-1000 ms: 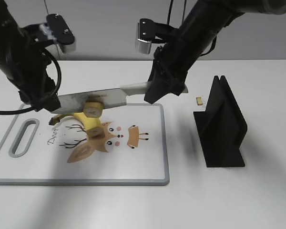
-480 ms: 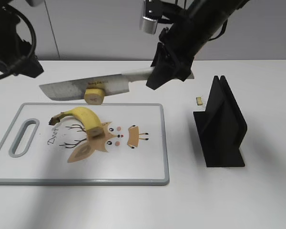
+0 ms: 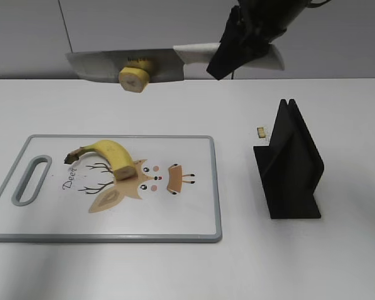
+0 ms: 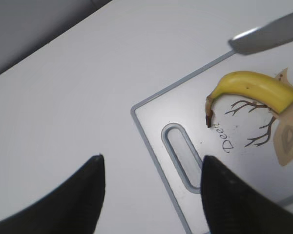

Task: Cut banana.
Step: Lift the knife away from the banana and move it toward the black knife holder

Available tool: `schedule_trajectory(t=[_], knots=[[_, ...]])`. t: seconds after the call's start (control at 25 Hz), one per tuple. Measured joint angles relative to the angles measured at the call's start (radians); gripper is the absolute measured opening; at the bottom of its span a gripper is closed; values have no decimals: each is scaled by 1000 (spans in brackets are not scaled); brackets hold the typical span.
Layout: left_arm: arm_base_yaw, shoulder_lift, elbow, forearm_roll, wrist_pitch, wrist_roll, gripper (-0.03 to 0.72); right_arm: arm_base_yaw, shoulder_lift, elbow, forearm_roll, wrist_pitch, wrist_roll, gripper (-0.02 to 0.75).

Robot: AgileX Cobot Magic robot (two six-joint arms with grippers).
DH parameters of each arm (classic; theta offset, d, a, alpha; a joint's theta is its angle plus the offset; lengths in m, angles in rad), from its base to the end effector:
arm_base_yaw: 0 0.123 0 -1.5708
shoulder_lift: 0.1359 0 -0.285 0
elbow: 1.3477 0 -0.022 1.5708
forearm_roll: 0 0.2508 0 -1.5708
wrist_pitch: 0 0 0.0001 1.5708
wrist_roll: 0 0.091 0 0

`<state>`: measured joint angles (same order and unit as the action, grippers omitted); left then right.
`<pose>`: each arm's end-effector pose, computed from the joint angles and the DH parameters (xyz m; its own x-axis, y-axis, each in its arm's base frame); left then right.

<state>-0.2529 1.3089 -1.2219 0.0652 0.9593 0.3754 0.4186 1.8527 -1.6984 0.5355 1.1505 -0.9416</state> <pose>0.2599 -0.0621 0.3534 -0.6372 0.5785 -0.5092 0.5195 0.8105 0.2707 0.3478 0.2011 0.3148 -0.2949 -0.7581 -0.5816 -0.9460 0.3173 0.0660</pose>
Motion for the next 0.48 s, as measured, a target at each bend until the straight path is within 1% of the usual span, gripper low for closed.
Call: schedule_trajectory(t=[0.08, 0.2, 0.32, 0.48], knots=[[1, -21, 0, 26, 28, -54, 591, 5, -34, 11, -20, -1, 55, 173], [1, -50, 0, 35, 57, -100, 591, 12, -107, 87, -25, -33, 110, 173], [1, -87, 0, 37, 81, -127, 590, 12, -200, 224, -25, -130, 170, 173], [1, -149, 0, 39, 126, -155, 590, 12, -325, 409, -25, -301, 319, 173]])
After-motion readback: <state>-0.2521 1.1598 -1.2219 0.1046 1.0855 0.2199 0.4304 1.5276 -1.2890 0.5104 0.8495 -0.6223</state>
